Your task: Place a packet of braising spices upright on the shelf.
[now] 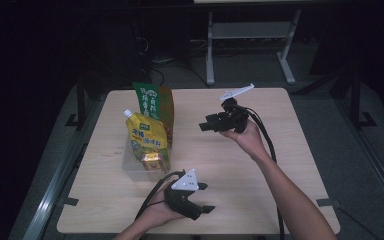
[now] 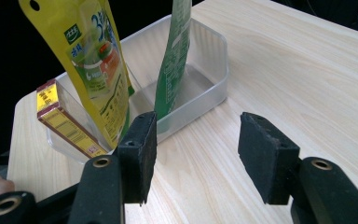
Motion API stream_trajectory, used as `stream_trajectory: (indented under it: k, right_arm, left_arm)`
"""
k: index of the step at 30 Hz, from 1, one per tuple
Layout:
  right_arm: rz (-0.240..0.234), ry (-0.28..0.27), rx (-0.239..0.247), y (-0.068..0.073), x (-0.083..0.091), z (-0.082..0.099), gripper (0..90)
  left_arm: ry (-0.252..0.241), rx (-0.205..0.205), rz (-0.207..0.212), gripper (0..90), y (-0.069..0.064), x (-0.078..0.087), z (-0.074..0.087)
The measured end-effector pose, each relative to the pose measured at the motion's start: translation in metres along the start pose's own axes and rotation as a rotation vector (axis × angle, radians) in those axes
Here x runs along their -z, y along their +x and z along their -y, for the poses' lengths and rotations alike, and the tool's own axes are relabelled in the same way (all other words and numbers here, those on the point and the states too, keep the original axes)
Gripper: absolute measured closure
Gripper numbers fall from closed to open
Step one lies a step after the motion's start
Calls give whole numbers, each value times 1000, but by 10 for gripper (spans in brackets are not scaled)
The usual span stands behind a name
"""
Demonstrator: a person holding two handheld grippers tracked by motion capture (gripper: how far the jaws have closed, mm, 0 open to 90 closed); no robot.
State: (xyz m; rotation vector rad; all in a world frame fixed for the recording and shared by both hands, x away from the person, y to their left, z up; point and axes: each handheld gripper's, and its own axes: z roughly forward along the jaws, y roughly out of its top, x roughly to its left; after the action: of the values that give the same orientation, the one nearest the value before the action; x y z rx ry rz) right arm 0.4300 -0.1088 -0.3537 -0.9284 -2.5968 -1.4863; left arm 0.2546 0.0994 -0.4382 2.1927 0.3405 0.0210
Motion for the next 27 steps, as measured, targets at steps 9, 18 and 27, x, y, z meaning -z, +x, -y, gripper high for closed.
stream_trajectory:
  k: [9,18,27]
  right_arm:
    - [15,-12,-10,0,12,16,450]
    - [22,-15,-33,0,23,34,437]
    - [16,-12,-48,-1,36,47,428]
  left_arm:
    - [-5,10,-2,279,0,0,0]
    - [-4,13,-5,278,1,1,1]
    - [-6,10,-7,277,2,1,1]
